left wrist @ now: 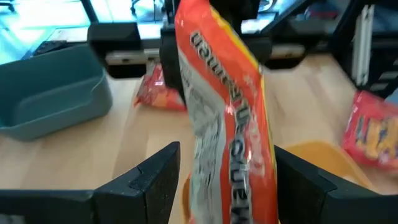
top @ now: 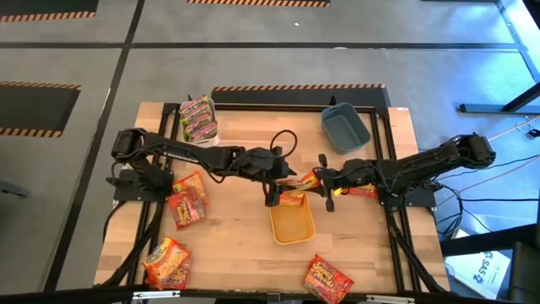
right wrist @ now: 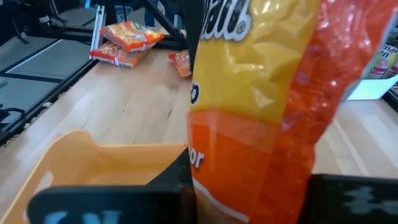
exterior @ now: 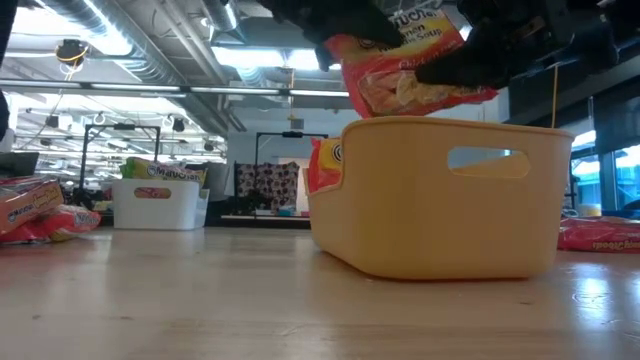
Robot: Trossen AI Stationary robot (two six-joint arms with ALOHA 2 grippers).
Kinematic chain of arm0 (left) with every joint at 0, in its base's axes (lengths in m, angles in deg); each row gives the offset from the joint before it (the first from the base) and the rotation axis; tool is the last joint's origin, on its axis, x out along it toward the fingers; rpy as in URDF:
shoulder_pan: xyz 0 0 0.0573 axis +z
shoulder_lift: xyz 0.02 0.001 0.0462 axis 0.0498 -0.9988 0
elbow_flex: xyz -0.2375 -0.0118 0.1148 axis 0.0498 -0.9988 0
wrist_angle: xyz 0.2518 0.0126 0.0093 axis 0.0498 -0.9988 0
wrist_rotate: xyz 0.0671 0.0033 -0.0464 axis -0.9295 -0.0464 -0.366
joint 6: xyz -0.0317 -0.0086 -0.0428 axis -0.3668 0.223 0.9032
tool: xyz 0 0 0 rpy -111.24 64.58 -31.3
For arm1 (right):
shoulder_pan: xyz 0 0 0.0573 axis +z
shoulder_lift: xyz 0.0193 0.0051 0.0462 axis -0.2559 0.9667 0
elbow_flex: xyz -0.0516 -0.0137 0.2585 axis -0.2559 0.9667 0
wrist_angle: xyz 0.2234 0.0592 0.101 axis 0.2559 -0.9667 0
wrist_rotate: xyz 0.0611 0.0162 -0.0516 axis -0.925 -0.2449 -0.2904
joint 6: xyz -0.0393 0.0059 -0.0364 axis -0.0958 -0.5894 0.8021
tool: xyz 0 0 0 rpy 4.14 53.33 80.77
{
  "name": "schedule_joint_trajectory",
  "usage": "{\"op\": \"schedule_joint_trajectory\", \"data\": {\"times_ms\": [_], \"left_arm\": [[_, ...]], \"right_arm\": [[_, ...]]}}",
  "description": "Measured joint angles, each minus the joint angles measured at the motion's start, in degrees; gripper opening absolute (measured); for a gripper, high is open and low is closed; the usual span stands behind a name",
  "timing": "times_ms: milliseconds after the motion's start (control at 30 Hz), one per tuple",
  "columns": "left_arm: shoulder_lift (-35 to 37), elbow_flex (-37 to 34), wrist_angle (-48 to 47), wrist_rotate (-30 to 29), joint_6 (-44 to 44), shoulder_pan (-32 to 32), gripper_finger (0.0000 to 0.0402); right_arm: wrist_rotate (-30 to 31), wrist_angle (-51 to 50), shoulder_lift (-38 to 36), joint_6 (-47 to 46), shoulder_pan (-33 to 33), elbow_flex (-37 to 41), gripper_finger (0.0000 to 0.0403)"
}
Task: Sort Maruchan noodles
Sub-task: Put the top right orange noodle pack into the yellow bin
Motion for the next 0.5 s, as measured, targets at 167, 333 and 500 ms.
{"op": "schedule_joint_trajectory", "data": {"times_ms": [167,333,500], "left_arm": [[-1.8,0.0,0.8,0.6,2.4,0.0,0.0213],[-2.0,0.0,1.0,0.9,2.5,-0.1,0.0174],[-2.0,0.0,1.7,2.4,2.0,-0.1,0.0104]], "right_arm": [[-0.8,0.9,0.0,-0.7,0.0,0.0,0.0067],[-2.7,1.2,0.0,-1.7,0.0,0.0,0.007],[-3.0,1.6,0.0,-1.7,-0.1,0.0,0.0082]]}}
